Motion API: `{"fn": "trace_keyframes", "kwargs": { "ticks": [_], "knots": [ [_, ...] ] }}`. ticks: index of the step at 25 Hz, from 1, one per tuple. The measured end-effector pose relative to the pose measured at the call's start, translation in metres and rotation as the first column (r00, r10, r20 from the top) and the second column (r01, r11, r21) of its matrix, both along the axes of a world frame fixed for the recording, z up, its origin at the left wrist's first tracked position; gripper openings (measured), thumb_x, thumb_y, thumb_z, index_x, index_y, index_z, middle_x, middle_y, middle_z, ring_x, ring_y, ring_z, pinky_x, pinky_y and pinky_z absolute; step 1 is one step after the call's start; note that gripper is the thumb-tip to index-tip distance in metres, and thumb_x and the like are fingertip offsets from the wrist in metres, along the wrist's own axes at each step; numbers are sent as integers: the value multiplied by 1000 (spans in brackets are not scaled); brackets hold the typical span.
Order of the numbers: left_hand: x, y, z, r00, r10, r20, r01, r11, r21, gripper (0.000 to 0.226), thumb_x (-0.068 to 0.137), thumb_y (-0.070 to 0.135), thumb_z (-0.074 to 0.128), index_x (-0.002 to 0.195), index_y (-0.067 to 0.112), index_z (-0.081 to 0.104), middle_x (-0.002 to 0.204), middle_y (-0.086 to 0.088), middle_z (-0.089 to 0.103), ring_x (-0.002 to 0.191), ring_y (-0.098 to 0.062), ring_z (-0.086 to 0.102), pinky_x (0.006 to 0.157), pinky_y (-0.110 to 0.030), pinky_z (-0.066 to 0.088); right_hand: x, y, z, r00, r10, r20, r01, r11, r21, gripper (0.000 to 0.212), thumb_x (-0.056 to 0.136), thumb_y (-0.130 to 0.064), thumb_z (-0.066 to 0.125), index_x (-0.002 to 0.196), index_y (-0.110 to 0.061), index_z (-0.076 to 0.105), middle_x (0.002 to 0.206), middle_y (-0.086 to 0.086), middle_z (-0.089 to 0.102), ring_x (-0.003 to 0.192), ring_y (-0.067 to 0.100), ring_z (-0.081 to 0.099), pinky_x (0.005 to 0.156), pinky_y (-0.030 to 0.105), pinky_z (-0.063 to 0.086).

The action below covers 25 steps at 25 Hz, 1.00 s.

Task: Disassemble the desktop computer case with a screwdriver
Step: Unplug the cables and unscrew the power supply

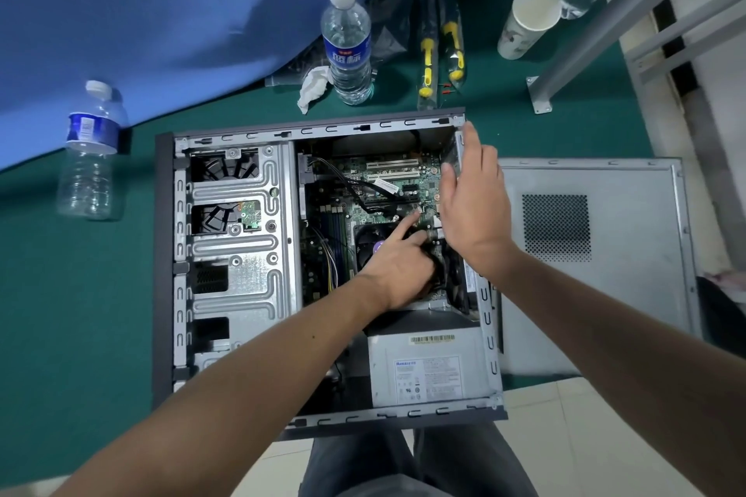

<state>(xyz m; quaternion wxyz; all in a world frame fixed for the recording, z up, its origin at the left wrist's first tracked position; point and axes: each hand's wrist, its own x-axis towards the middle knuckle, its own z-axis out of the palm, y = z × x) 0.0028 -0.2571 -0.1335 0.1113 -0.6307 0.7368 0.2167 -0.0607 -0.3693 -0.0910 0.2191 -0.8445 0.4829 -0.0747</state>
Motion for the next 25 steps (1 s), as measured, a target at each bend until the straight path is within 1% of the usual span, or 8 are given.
{"fn": "trace_keyframes", "kwargs": {
  "ticks": [5,8,12,15,19,20,22,25],
  "knots": [
    [-5,3,5,997,-51,51,51,999,10,20,89,14,55,82,21,72,81,5,70,118,-24,46,120,-55,-9,0,0,0,1000,0,-15,0,1000,5,55,103,-28,37,154,-16,19,130,12,44,112,33,50,95,50,45],
    [-8,4,5,992,-111,56,110,994,13,20,88,13,55,80,21,71,79,6,70,109,-23,51,120,-52,-10,0,0,1,1000,1,-21,-1,1000,9,56,103,-28,38,154,-16,19,130,12,44,111,32,50,94,50,45],
    [-7,0,1,982,-183,52,183,983,2,17,88,13,58,87,22,72,85,6,72,109,-22,55,120,-47,4,0,1,2,1000,-6,-25,6,1000,-2,56,103,-29,38,154,-16,18,129,11,44,110,30,50,92,47,47],
    [-6,-2,1,977,-210,47,208,978,32,11,85,13,63,82,21,70,85,6,71,110,-21,54,115,-46,14,3,0,2,1000,-14,-23,13,1000,-6,57,102,-29,40,154,-17,19,128,10,45,108,30,51,87,47,49],
    [-3,-12,6,973,-227,41,220,966,132,18,82,16,69,68,22,58,85,5,70,121,-22,49,114,-53,13,1,2,3,999,-15,-28,15,1000,-3,57,102,-30,41,154,-18,19,128,10,44,107,29,52,84,46,50],
    [0,-16,8,974,-223,41,214,965,149,17,82,19,69,69,22,58,88,4,70,124,-22,47,115,-56,11,1,1,3,1000,-13,-27,13,1000,0,57,102,-30,41,154,-18,18,130,10,44,109,30,51,85,46,50],
    [5,-17,8,979,-204,33,197,971,137,9,86,28,65,80,21,67,95,2,70,127,-21,44,117,-57,7,1,-1,2,1000,-17,-24,18,1000,11,58,102,-30,41,154,-19,18,131,9,43,112,31,50,87,46,48],
    [6,-13,-1,978,-193,73,188,980,65,18,89,34,59,90,22,71,102,6,69,129,-19,41,118,-50,5,0,0,0,1000,-15,-12,15,1000,-6,57,102,-30,41,154,-19,19,130,10,43,111,31,50,84,45,46]
  ]
}}
